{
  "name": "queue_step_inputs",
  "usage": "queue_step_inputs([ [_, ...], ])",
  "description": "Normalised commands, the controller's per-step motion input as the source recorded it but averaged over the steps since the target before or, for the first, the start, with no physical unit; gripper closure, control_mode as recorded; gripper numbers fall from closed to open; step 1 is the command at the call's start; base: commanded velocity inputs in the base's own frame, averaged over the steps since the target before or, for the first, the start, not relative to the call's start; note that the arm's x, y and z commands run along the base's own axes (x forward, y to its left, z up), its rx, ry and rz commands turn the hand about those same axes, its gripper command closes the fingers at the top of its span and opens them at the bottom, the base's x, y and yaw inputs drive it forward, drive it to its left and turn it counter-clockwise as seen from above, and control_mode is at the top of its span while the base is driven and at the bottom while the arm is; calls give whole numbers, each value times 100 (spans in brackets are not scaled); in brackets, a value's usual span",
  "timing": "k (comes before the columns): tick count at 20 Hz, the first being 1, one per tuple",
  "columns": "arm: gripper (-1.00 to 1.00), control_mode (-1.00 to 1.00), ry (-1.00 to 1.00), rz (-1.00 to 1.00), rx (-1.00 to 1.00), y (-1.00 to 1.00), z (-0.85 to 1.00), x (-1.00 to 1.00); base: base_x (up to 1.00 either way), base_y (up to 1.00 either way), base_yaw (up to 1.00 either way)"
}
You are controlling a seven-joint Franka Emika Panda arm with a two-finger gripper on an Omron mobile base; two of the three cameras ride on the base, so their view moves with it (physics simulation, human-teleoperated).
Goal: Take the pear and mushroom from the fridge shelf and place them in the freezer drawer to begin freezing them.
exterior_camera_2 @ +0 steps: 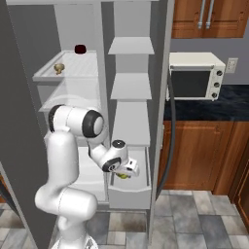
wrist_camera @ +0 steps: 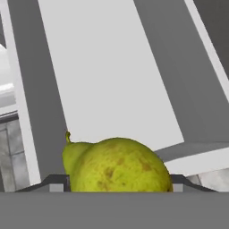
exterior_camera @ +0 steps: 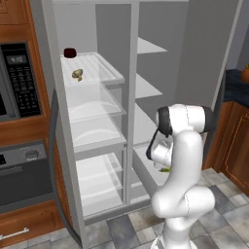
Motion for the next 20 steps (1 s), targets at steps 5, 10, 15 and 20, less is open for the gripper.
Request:
queue_step_inputs([
  [5, 100, -100, 0, 0, 0, -10, -53, 9, 0, 0, 0],
  [10, 100, -100, 0, 0, 0, -7, -49, 29, 0, 0, 0],
  [15, -100, -100, 0, 0, 0, -8, -38, 41, 0, 0, 0],
  [20, -100, -100, 0, 0, 0, -1, -3, 6, 0, 0, 0],
])
